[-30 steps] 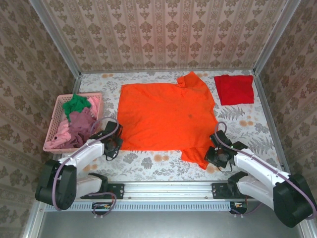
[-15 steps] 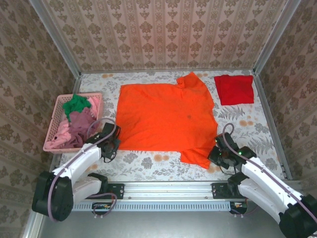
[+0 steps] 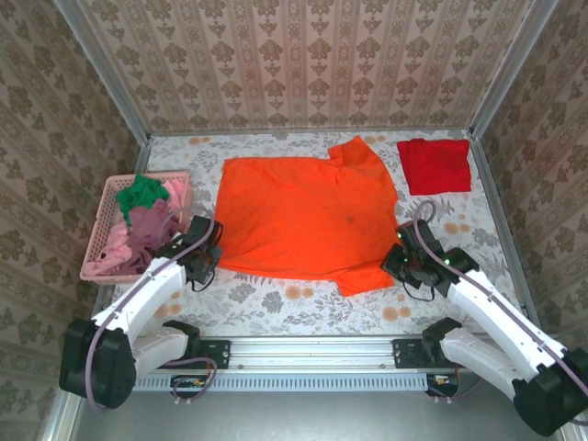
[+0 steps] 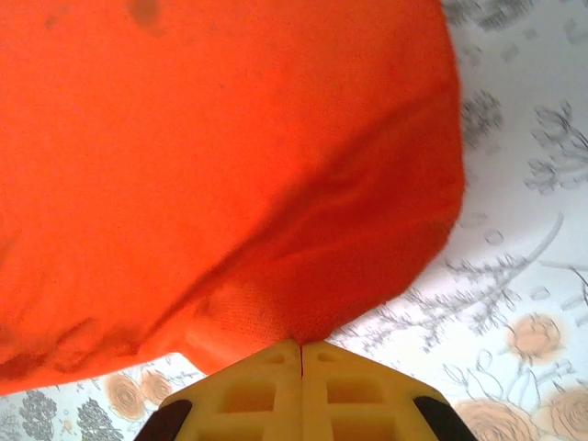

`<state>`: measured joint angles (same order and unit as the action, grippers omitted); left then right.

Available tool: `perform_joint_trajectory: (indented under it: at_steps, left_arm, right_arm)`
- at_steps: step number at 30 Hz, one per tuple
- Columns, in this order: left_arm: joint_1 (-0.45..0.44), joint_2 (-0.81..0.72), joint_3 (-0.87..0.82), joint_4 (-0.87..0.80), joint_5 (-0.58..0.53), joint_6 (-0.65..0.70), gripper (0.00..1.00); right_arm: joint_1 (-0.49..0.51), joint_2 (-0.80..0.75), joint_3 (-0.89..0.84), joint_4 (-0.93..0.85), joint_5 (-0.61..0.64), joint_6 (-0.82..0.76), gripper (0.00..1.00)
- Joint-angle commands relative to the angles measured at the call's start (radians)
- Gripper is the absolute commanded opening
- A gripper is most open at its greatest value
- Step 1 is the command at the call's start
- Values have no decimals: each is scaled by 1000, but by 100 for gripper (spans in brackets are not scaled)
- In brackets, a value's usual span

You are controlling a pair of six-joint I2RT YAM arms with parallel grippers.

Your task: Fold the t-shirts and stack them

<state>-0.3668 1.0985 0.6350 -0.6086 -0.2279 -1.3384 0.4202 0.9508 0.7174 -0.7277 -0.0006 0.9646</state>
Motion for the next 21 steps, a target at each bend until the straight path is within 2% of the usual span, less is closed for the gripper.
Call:
perform_joint_trajectory:
  at_steps: [1, 4, 12, 21]
  left_arm:
    - [44, 43, 50, 5, 16, 62, 0]
    - [105, 90, 75, 28, 61, 97, 0]
    - [166, 180, 155, 57, 115, 156, 0]
    - [181, 269, 236, 84, 133, 201, 0]
  right_arm:
    - [5, 64, 86, 33, 74, -49, 0]
    - [0, 135, 153, 24, 132, -87, 0]
    - [-60, 281, 262, 83, 123, -174, 0]
    - [-128, 331, 309, 104, 138, -230, 0]
